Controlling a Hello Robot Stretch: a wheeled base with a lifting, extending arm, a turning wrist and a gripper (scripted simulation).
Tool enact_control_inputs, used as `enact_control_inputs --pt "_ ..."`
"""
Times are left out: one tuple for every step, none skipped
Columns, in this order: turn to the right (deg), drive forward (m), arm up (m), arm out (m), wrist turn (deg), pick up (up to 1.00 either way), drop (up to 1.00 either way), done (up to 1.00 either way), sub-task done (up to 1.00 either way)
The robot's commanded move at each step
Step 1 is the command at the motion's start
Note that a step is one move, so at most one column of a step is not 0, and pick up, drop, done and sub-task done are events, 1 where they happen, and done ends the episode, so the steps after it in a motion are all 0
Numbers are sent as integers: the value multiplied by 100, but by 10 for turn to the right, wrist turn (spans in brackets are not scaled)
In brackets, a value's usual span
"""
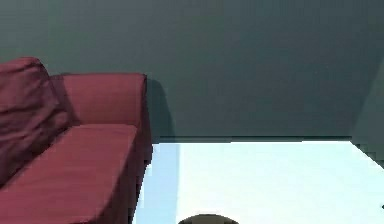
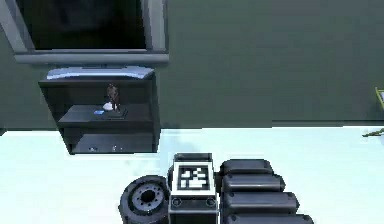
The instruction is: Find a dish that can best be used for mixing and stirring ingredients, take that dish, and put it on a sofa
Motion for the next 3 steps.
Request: enact_control_inputs --pt "-30 0 0 0 0 0 0 0 0" --pt "0 65 0 0 0 0 0 0 0" --pt "-450 0 0 0 0 0 0 0 0"
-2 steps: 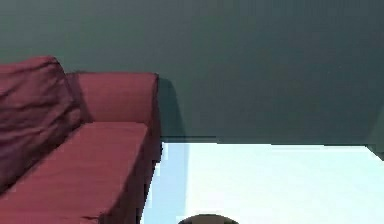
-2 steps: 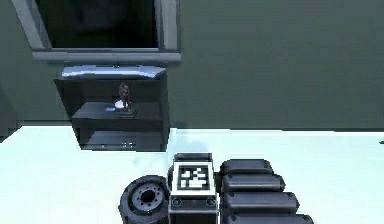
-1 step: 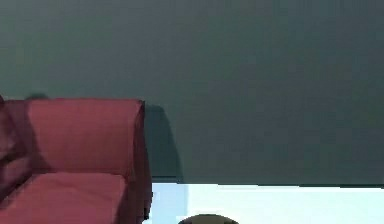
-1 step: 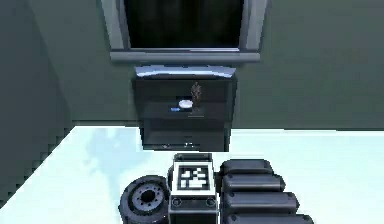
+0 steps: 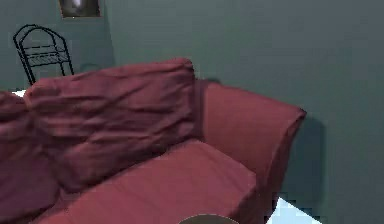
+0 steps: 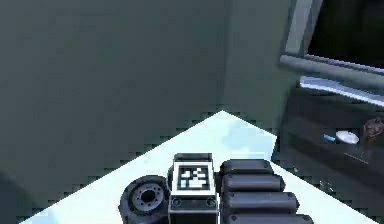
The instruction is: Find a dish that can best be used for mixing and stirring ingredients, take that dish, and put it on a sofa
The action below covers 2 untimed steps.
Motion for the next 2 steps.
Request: enact_control_inputs --pt "-450 0 0 0 0 0 0 0 0" --pt "-450 0 0 0 0 0 0 0 0"
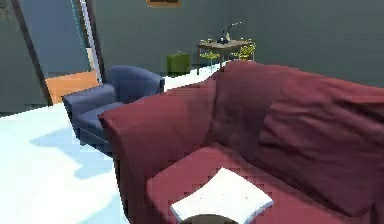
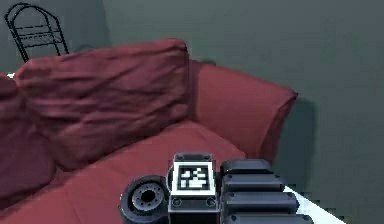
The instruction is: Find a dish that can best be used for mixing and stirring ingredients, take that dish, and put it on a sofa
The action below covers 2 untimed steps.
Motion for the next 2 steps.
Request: enact_control_inputs --pt "-330 0 0 0 0 0 0 0 0" --pt "0 0 0 36 0 0 0 0 0"
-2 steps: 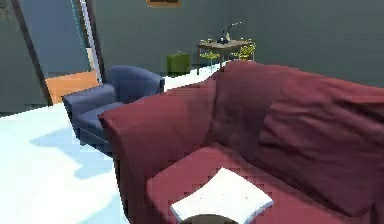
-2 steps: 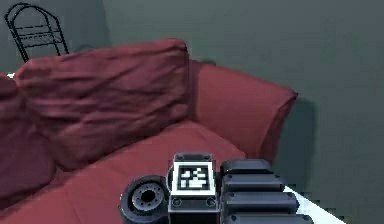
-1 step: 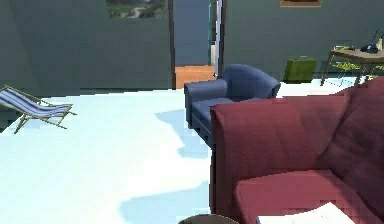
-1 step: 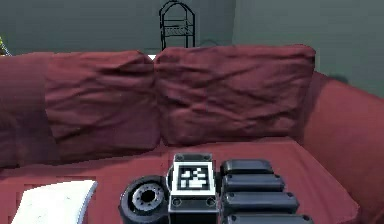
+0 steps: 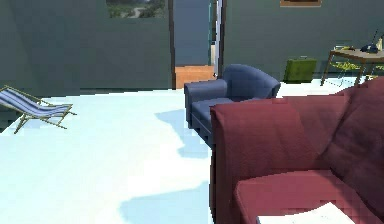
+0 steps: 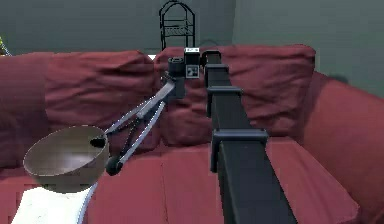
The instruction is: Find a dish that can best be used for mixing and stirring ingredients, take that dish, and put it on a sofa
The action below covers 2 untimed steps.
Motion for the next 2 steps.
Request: enact_control_inputs --pt "0 0 0 0 450 0 0 0 0" --pt "0 0 0 0 450 0 0 0 0"
